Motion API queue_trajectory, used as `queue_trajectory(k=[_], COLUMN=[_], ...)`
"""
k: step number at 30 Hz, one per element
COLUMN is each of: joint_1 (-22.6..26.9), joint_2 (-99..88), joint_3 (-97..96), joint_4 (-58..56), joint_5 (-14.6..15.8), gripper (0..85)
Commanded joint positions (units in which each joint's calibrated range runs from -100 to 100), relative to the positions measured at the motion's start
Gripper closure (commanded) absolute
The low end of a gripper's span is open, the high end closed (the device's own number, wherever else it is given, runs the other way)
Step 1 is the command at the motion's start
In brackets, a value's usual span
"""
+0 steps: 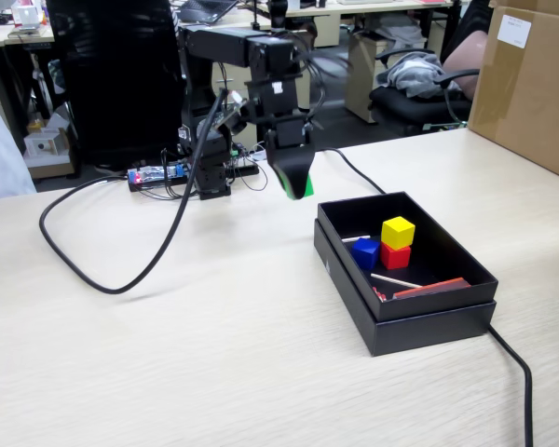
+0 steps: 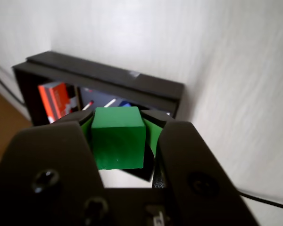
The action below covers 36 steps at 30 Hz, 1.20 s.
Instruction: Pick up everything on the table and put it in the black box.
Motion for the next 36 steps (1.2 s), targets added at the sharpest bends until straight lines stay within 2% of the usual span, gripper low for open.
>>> queue_trajectory(k=[1, 5, 11, 26, 27, 30, 31, 32, 36], joint_1=[1.51, 2.98, 4.44, 4.54, 4.69, 4.93, 5.03, 5.08, 4.98], joint_2=[8.73, 25.83, 39.48, 50.50, 50.50, 49.58, 48.66, 47.75, 40.17], joint_3=[15.50, 29.37, 36.71, 35.90, 34.72, 33.63, 33.63, 33.63, 33.09], joint_4=[-1.53, -3.26, -3.44, -4.47, -4.47, -4.56, -4.56, -4.56, -4.56], joint_5=[-1.76, -2.44, -2.20, -0.93, -0.98, -0.73, -0.68, -0.68, -0.68], gripper=[74.1, 74.1, 74.1, 72.9, 64.9, 56.8, 49.9, 46.4, 44.6])
